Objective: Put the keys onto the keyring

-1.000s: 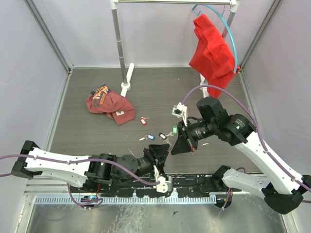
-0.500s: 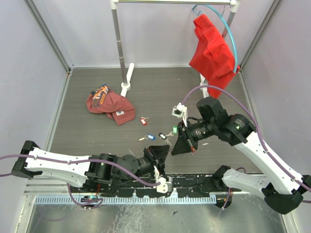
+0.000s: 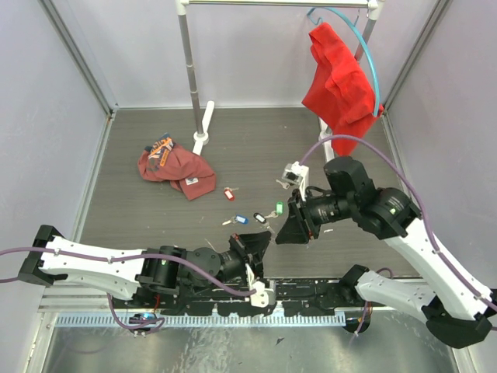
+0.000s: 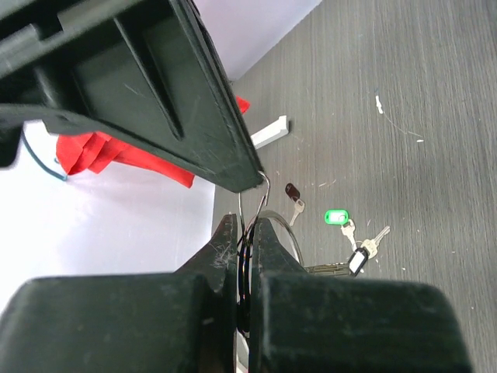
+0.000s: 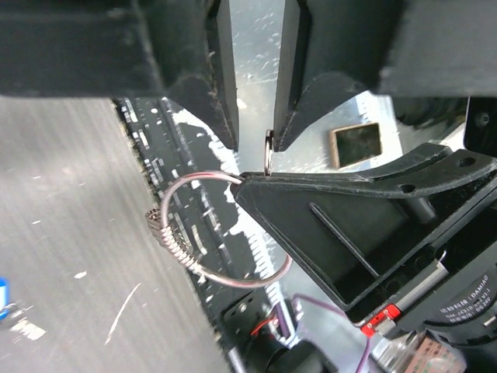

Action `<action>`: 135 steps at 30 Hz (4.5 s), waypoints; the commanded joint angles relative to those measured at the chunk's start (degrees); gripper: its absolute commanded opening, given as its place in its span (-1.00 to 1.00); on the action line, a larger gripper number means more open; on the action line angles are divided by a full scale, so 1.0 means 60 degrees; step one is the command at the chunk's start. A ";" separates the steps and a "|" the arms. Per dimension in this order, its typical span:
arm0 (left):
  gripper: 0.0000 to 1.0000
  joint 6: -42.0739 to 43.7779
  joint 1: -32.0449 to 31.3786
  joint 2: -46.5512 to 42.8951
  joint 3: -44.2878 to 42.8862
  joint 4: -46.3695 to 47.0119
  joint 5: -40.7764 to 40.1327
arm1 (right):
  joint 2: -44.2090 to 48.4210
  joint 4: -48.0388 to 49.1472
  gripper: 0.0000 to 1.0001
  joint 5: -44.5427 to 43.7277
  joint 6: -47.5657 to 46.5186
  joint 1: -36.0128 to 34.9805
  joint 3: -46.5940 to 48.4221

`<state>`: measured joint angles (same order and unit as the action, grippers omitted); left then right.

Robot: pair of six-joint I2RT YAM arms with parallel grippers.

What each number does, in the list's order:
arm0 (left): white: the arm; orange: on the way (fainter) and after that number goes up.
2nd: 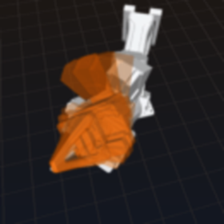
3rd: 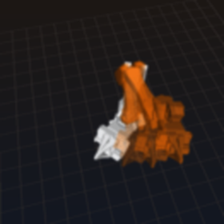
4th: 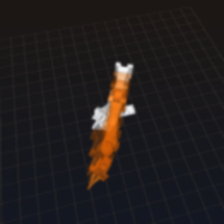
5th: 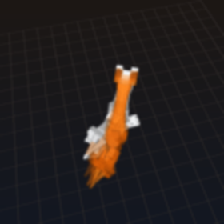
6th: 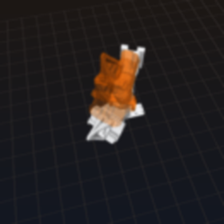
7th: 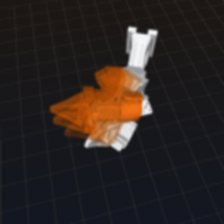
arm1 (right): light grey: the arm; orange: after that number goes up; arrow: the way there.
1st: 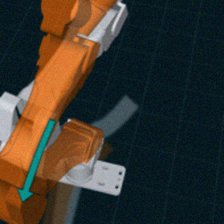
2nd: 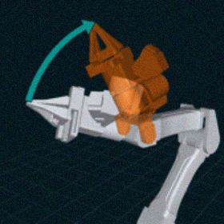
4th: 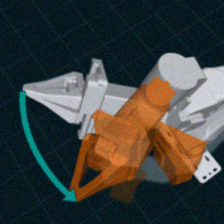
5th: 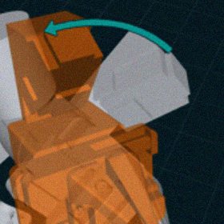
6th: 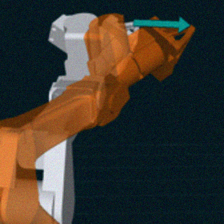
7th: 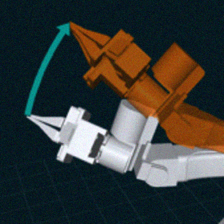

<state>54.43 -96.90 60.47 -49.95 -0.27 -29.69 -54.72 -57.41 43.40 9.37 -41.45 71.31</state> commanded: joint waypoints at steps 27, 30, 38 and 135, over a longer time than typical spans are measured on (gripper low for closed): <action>-1.00 -0.7990 0.1522 -0.1605 -0.0582 -0.2937 -0.3648 | -0.0036 0.2753 -0.16 -0.8949 0.4743 0.0009 -0.2483; -1.00 -0.8929 0.2495 -0.2025 -0.0335 -0.3173 -0.2796 | -0.1089 0.3156 -0.18 -0.9116 0.4932 0.0008 -0.2696; -1.00 -0.9391 0.3273 -0.2256 0.0046 -0.3229 -0.2136 | -0.4283 0.4080 -0.23 -0.8893 0.2816 0.0048 -0.2446; -1.00 -0.9278 0.3273 -0.2149 -0.1245 -0.5523 -0.2071 | -0.5419 0.0701 -0.98 -1.3344 1.1008 -0.0887 -0.0413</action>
<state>-1.54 -77.38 46.37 -53.45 -33.80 -42.85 -99.94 -51.72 -31.03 83.44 -46.26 68.42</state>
